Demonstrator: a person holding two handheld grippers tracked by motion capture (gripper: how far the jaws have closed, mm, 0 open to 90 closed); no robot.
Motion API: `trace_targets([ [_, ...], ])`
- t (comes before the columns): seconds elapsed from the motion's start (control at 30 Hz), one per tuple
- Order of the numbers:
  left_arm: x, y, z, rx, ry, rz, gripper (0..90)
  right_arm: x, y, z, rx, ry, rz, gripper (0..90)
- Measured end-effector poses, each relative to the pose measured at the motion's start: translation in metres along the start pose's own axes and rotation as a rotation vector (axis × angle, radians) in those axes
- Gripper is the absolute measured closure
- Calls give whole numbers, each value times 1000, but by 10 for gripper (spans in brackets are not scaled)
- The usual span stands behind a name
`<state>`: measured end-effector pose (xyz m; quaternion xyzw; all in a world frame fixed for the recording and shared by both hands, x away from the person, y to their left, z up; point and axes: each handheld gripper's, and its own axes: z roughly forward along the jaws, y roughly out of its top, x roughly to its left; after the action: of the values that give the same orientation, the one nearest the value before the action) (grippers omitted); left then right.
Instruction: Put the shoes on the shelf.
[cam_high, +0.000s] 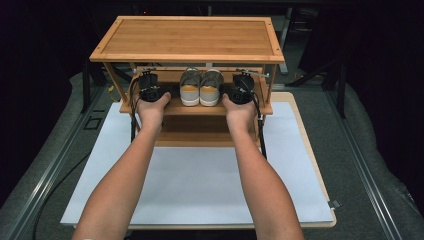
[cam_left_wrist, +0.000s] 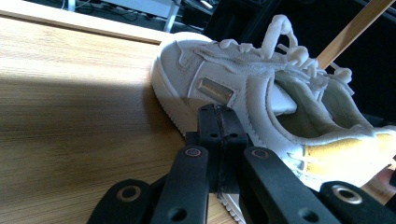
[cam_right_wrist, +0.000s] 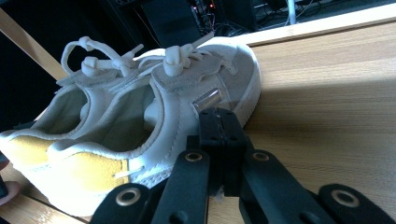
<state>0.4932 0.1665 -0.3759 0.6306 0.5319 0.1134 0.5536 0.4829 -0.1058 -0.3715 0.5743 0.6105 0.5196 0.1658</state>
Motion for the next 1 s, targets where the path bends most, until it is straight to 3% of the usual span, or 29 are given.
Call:
trace_targets([
  [0.23,-1,-1,-1,-6,17,10,900,2,-1,-1,0,-24,-14,900],
  [0.37,1,-2,-3,-9,7,1,900,2,-1,-2,-9,-16,-16,900],
  [0.57,1,-5,-7,-11,-5,13,900,3,-2,-7,-8,-3,-35,900],
  [0.6,2,-6,-9,0,-14,32,900,4,-2,-8,-13,-22,-37,900],
  [0.67,1,-6,-11,-2,-17,30,900,4,-3,-9,-30,0,-41,900],
  [0.9,-3,-7,-17,-5,-33,47,900,2,-6,-16,-34,12,-34,900],
  [1.0,-6,-8,-22,-22,-45,34,900,0,-7,-20,-23,23,-37,900],
])
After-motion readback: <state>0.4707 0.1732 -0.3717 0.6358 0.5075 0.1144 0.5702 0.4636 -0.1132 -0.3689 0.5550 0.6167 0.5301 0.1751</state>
